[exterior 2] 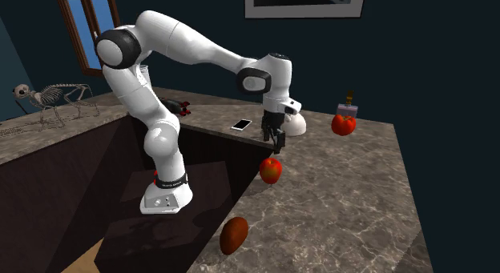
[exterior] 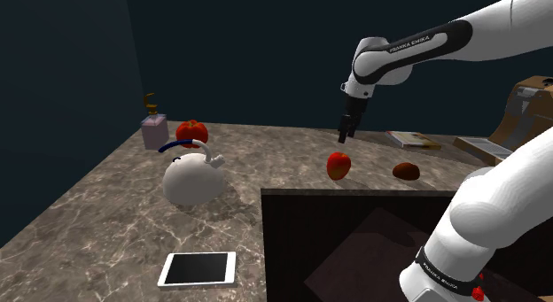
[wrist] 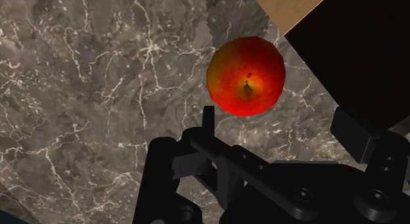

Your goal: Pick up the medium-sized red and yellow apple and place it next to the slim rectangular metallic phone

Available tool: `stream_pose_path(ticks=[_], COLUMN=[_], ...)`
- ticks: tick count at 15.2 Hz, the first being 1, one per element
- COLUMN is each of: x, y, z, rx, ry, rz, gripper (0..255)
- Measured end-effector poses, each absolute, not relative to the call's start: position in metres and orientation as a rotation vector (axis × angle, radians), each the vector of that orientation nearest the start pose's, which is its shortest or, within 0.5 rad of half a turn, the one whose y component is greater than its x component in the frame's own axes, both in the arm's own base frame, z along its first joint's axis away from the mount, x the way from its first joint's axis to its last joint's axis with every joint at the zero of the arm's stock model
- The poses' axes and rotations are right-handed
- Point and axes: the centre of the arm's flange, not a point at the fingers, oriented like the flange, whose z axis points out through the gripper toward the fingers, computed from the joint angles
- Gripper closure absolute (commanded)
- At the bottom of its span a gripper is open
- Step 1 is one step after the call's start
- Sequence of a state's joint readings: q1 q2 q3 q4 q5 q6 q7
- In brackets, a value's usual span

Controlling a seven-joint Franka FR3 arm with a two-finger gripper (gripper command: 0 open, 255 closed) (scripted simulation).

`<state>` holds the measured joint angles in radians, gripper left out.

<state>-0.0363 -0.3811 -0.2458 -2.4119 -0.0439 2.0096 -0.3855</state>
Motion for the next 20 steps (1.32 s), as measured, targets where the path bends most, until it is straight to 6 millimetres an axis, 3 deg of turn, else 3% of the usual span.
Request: stream_pose_path(ticks=[8,14,15,20], x=[0.414,0.413,0.413,0.413], y=[-0.13,-0.129,-0.129,-0.129], z=[0.404,0.4,0.4,0.4], rx=[-3.068,-3.068,-3.068,-3.068], ry=[-0.22,-0.22,-0.22,-0.22], rz=[0.015,0.014,0.014,0.014], gripper=[0,0,255,255])
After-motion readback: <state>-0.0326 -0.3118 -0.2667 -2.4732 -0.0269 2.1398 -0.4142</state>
